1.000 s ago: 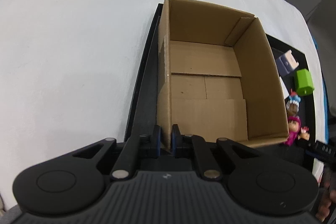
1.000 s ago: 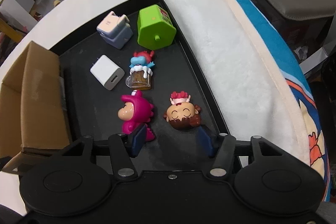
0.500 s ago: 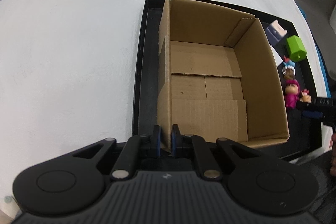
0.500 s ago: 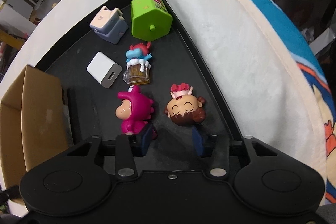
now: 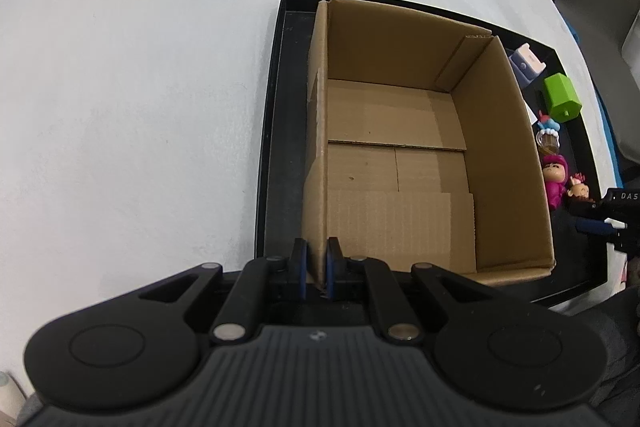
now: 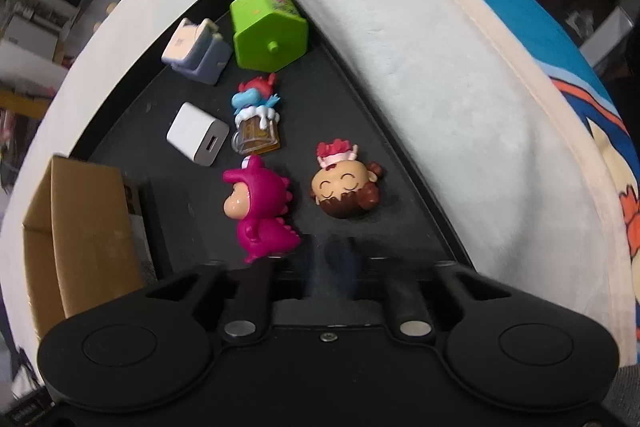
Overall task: Organize rigid objects
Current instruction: 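Close the right gripper on the brown-haired doll figure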
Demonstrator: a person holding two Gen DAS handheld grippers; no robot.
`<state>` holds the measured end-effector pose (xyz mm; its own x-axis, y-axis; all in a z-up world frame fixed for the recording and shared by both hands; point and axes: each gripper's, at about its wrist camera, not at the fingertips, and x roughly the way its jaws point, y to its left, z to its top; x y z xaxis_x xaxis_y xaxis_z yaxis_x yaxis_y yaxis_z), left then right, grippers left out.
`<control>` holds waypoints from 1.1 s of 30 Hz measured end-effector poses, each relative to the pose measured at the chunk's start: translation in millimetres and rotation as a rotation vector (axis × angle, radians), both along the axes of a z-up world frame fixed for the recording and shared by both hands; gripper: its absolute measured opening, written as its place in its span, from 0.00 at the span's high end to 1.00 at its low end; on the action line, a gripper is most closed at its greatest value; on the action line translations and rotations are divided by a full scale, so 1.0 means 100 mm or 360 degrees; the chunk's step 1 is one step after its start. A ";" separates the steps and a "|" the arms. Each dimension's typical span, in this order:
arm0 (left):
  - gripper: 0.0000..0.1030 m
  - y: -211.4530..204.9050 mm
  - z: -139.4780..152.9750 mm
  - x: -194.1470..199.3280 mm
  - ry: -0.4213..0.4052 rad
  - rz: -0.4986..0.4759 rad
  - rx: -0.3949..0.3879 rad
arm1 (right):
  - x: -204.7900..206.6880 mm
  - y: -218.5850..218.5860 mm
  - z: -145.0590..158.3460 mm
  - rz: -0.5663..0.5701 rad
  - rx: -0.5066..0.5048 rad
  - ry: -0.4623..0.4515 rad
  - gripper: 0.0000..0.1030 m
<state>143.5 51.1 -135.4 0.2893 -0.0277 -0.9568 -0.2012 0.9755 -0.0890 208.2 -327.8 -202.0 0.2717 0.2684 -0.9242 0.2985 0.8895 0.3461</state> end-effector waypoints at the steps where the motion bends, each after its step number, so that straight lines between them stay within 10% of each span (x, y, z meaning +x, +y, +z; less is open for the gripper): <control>1: 0.92 0.02 0.00 -0.01 -0.0004 0.0005 -0.0009 | -0.01 -0.03 0.01 -0.0030 -0.0005 -0.0008 0.59; 15: 0.91 0.04 -0.01 -0.04 -0.0038 -0.0017 -0.0019 | 0.14 -0.08 -0.04 -0.0201 -0.0055 -0.0090 0.47; 19: 0.91 0.05 0.00 -0.05 -0.0052 -0.0003 -0.0025 | 0.17 -0.04 -0.09 -0.0170 -0.0086 -0.0064 0.66; 33: 0.91 0.04 0.02 -0.06 -0.0058 -0.0038 -0.0041 | 0.10 0.06 0.35 -0.0030 -0.0080 -0.0133 0.67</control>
<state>137.3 55.0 -133.4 0.3230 -0.0595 -0.9445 -0.1740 0.9773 -0.1210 217.9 -321.5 -167.3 0.3531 0.2162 -0.9103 0.2876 0.9008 0.3255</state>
